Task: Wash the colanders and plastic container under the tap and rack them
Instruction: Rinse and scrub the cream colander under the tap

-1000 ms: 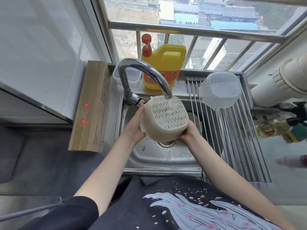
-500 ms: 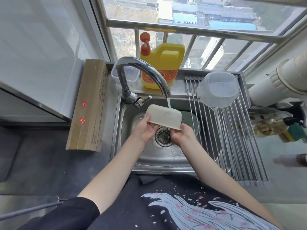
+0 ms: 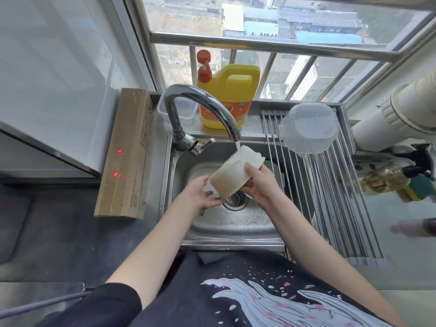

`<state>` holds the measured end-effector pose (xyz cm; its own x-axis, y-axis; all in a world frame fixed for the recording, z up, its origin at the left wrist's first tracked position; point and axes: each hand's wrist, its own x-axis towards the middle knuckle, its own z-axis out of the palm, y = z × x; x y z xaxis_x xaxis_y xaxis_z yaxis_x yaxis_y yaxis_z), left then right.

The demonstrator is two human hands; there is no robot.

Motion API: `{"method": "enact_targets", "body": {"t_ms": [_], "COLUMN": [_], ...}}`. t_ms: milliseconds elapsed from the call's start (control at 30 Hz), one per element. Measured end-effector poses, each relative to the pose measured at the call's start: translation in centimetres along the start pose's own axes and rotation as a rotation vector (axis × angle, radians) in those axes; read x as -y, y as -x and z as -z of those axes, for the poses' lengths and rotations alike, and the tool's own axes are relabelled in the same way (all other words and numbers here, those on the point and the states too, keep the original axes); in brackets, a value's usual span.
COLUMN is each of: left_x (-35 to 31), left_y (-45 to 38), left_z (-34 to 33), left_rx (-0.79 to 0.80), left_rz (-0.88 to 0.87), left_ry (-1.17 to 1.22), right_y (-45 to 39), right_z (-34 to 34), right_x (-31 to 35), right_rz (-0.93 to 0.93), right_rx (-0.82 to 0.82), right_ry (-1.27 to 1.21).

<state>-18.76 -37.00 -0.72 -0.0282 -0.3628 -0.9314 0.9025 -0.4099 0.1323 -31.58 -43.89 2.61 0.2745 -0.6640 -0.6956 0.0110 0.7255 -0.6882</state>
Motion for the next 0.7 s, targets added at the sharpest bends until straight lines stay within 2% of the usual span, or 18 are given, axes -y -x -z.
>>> {"method": "enact_targets", "body": {"t_ms": [67,200,300,367,433,533,633,700], "left_x": [0.0,0.4,1.0,1.5,2.3,3.5,3.7,2.9], "left_y": [0.6,0.6,0.7,0.8,1.1,0.9,0.7,0.7], "left_z": [-0.1,-0.3,-0.5,-0.6,-0.7,-0.3,0.4,0.5], "left_rx": [0.098,0.099,0.088,0.116,0.164,0.232,0.259,0.219], "left_rz": [-0.048,-0.215,-0.25,-0.246,-0.25,-0.315,-0.356,-0.345], "left_ry": [-0.144,-0.399,-0.356,-0.295,-0.241,-0.24,-0.309,-0.413], "right_y": [0.3,1.3,1.8,1.9,1.7,1.5,1.1,0.9], "right_z": [0.0,0.0,0.0,-0.5,-1.2,-2.3,-2.3,-1.6], "right_x": [-0.1,0.0,-0.1,-0.4,-1.1,-1.3,-1.1,-1.2], "right_rz": [0.031,0.043,0.059,0.216,0.346,0.345,0.253,0.356], "right_rx": [0.038,0.154,0.207,0.129,-0.032,-0.314,-0.344,-0.32], "right_ry": [0.112,0.169,0.154,0.296,0.393,0.304,0.155,0.362]}}
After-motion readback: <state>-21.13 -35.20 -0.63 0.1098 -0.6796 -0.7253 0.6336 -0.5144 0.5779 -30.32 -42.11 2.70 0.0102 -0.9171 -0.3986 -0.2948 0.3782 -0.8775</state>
